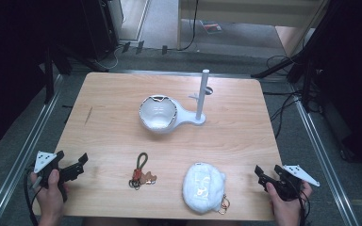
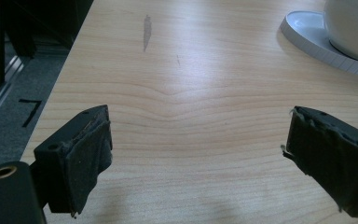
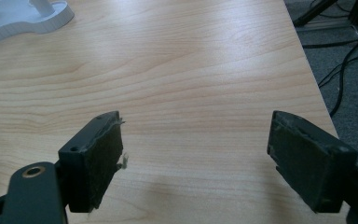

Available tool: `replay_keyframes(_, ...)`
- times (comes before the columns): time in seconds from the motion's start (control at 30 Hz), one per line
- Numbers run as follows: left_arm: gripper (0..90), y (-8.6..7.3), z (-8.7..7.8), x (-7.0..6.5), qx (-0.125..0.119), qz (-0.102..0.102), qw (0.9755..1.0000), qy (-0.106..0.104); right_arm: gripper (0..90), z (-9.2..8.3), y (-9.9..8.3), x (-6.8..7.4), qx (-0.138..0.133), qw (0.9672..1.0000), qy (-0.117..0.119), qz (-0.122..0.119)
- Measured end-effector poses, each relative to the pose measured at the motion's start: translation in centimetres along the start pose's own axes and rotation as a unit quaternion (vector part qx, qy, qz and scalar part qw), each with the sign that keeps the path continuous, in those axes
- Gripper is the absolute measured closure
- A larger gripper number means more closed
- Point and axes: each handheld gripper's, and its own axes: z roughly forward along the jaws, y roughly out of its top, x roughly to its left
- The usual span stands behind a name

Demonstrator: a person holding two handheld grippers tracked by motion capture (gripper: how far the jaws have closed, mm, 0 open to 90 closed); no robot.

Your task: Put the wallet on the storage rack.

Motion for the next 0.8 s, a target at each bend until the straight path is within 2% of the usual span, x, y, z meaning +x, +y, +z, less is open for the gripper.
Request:
replay_keyframes(0.2, 8.0, 0.0, 0.0, 0.0, 0.002, 0.000, 1.0000, -0.003, 19.9, -0.2, 0.4, 0.3, 0.001, 1.0000, 0.005, -0.001)
replay_keyframes(0.37, 8.0, 0.0, 0.0, 0.0, 0.001, -0.001, 1.0000, -0.006, 20.4, -0.6, 1.0, 1.4, -0.005, 0.9997, 0.023, -0.007)
replay_keyframes(0.57, 8.0, 0.0, 0.0, 0.0, 0.001, 0.002, 1.0000, -0.006, 20.7, -0.4, 1.6, 3.5, 0.001, 0.9986, 0.047, -0.026)
replay_keyframes(0.63, 8.0, 0.0, 0.0, 0.0, 0.003, 0.002, 1.0000, -0.006, 20.4, -0.4, 1.6, 3.8, 0.002, 0.9983, 0.050, -0.031)
replay_keyframes(0.73, 8.0, 0.0, 0.0, 0.0, 0.003, 0.002, 1.0000, -0.006, 14.0, -0.4, 1.7, 4.7, 0.006, 0.9975, 0.060, -0.036)
replay_keyframes(0.8, 8.0, 0.0, 0.0, 0.0, 0.004, 0.003, 1.0000, -0.006, 13.9, -0.4, 1.8, 5.3, 0.010, 0.9969, 0.071, -0.034)
